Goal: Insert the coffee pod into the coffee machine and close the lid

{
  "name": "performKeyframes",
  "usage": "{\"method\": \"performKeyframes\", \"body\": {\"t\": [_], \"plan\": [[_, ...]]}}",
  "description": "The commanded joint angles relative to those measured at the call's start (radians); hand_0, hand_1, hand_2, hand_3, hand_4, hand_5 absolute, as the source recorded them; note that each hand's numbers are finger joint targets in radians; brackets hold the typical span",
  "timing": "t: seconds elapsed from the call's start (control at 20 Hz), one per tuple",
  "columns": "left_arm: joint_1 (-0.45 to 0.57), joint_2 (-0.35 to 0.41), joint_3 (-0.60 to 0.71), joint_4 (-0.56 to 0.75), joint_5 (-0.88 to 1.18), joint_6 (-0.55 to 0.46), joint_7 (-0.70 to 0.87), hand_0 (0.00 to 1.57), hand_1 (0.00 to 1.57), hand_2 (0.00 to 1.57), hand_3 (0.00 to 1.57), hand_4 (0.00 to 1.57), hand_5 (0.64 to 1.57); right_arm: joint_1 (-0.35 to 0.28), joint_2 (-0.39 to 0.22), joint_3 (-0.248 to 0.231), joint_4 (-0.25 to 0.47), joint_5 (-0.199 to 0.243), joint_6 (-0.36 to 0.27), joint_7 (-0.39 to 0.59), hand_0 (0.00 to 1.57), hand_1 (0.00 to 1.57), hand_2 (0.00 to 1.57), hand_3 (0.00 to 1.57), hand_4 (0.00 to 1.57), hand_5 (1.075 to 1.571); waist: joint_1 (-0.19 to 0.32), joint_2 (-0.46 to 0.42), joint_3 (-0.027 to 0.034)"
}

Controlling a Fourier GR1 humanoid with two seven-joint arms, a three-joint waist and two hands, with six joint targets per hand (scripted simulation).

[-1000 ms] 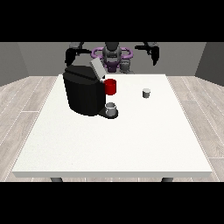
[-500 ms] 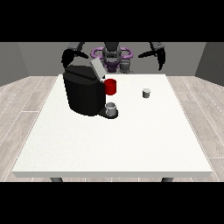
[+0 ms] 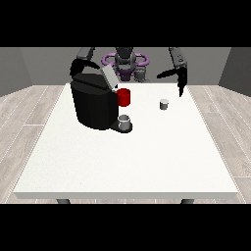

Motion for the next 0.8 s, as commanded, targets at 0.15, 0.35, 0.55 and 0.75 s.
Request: {"method": "performKeyframes", "body": {"t": [0.15,0.35,0.55,0.75], "plan": [[-0.104,0.085,0.046,0.244,-0.045,-0.036,-0.102,0.00,0.00,0.00,0.00,0.00,1.571,-0.044,-0.009,0.020,-0.021,0.010,-0.010,0.047,0.00,0.00,0.00,0.00,0.35,1.571,-0.027,0.066,-0.0003],[-0.147,0.014,-0.040,0.239,-0.129,0.033,-0.013,0.00,0.00,0.00,0.00,0.00,1.571,-0.139,0.009,0.005,0.051,0.038,-0.078,0.122,0.00,0.00,0.00,0.00,0.37,1.571,0.011,0.053,0.0000],[-0.133,0.001,-0.082,0.257,-0.193,0.054,-0.020,0.00,0.00,0.11,0.00,0.00,1.571,-0.105,-0.028,-0.038,0.149,0.030,-0.044,0.033,0.00,0.00,0.00,0.00,0.41,1.571,0.027,0.041,0.0003],[-0.189,0.026,-0.075,0.335,-0.232,0.052,-0.010,0.10,0.10,0.50,0.00,0.00,1.571,-0.102,-0.016,-0.032,0.169,0.035,-0.054,0.029,0.00,0.00,0.00,0.00,0.42,1.571,0.012,0.019,0.0002]]}}
